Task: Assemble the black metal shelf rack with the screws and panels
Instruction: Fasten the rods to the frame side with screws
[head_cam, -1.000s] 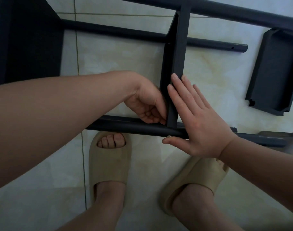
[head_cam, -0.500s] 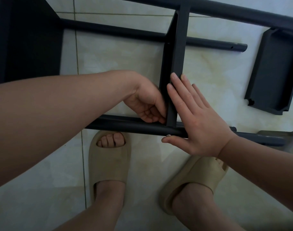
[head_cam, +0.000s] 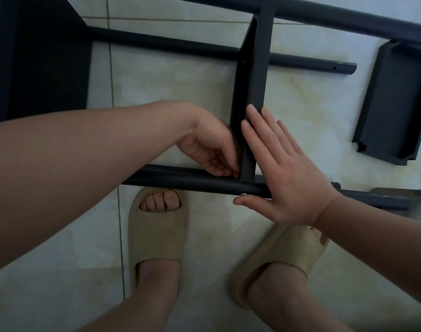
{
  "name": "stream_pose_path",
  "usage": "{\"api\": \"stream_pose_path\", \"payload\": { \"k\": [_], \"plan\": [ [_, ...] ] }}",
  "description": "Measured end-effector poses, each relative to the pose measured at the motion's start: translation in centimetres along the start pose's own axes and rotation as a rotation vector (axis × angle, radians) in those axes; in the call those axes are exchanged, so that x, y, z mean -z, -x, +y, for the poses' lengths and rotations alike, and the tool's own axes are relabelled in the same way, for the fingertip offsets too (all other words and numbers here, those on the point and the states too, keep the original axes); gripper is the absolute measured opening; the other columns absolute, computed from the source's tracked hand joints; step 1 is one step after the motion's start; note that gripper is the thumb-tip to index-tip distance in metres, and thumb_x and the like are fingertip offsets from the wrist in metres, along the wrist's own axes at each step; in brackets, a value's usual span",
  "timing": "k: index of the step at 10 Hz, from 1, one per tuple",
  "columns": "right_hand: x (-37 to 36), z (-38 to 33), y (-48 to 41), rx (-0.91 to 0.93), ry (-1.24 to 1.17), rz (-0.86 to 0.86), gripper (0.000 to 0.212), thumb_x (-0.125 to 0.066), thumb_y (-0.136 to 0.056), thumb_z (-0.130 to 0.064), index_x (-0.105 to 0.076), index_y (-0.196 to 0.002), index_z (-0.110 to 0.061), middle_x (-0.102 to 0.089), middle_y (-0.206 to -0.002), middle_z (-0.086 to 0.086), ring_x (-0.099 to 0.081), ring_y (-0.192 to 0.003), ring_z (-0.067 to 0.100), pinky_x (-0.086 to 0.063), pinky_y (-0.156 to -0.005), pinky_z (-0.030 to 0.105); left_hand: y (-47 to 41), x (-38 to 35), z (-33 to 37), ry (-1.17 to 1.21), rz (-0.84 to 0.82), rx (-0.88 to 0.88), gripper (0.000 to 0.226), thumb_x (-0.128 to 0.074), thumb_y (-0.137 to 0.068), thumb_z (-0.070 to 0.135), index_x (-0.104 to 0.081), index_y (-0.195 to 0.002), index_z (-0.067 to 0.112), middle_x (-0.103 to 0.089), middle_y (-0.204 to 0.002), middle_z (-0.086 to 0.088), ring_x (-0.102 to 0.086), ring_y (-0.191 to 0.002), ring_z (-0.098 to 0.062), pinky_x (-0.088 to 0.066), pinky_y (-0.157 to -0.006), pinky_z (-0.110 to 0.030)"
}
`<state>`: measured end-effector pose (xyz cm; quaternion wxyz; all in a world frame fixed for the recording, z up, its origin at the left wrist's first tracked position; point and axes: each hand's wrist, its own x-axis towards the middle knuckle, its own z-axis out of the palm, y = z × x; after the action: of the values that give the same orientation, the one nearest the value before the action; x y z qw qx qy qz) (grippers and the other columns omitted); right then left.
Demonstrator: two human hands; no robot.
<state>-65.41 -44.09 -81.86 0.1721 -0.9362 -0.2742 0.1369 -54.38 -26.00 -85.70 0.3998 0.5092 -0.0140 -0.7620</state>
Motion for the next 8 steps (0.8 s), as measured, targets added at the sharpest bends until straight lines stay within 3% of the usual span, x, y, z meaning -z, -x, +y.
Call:
{"api": "stream_pose_path", "payload": {
  "k": [6, 8],
  "plan": [
    [0.05, -0.07, 0.04, -0.006, -0.001, -0.006, 0.108, -0.053, -0.091, -0.071, -0.014, -0.160, 0.001, -0.003, -0.170, 0.018, 0.002, -0.157, 0.035, -0.019, -0.123, 0.060, -0.19, -0.07, 0.27, -0.031, 0.004, 0.043, 0.018, -0.059, -0.091, 0.003, -0.073, -0.083, 0.011, -0.067, -0.074, -0.002, -0.060, -0.067, -0.009, -0.053, -0.067, -0.018],
    [0.00, -0.03, 0.04, -0.004, 0.000, -0.005, 0.108, -0.053, -0.090, -0.071, -0.014, -0.160, 0.001, -0.003, -0.170, 0.018, 0.001, -0.157, 0.035, -0.020, -0.123, 0.060, -0.10, -0.05, 0.26, -0.023, -0.002, 0.031, 0.014, -0.058, -0.091, 0.003, -0.070, -0.093, 0.008, -0.066, -0.081, -0.004, -0.061, -0.073, -0.011, -0.052, -0.073, -0.021]
  ]
}}
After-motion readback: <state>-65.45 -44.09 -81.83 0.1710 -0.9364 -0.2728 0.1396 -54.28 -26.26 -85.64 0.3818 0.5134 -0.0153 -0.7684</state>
